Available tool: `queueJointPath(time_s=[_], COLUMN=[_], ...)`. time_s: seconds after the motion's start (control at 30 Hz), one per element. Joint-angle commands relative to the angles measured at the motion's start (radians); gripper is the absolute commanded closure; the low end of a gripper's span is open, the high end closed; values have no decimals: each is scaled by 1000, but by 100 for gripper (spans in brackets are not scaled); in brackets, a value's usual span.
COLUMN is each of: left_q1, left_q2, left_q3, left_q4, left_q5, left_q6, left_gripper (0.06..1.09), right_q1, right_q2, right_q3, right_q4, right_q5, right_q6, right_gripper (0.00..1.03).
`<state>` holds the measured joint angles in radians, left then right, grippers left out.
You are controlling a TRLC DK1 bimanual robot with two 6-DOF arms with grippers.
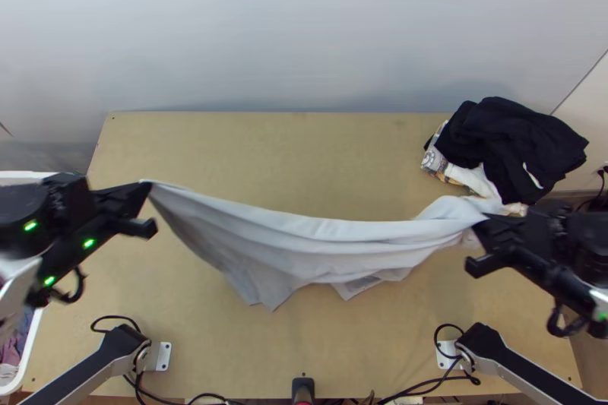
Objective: Fold the t-shirt
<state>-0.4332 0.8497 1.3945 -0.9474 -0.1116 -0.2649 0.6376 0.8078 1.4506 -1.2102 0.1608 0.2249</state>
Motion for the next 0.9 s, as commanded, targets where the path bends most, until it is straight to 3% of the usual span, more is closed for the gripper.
queueJointPath(time_s=[0.0,0.13,0.33,0.53,0.87], left_q1=[159,240,323,361,376], left_q2=[106,224,385,569,887], left_q3=[-143,-149,-178,-134,54], left_q4=[179,271,418,533,576], left_q5=[95,119,125,125,124], left_q6=[-2,-39,-62,-125,-201], left_gripper=[105,105,105,105,105], right_q1=[-125,-391,-492,-555,-581], right_q2=[65,162,370,619,946], right_q3=[-150,-236,-303,-251,-47], right_q4=[89,261,471,637,696], right_q5=[-129,-356,-382,-408,-408], right_q6=[-36,-61,-45,24,111], right_gripper=[100,100,100,100,100])
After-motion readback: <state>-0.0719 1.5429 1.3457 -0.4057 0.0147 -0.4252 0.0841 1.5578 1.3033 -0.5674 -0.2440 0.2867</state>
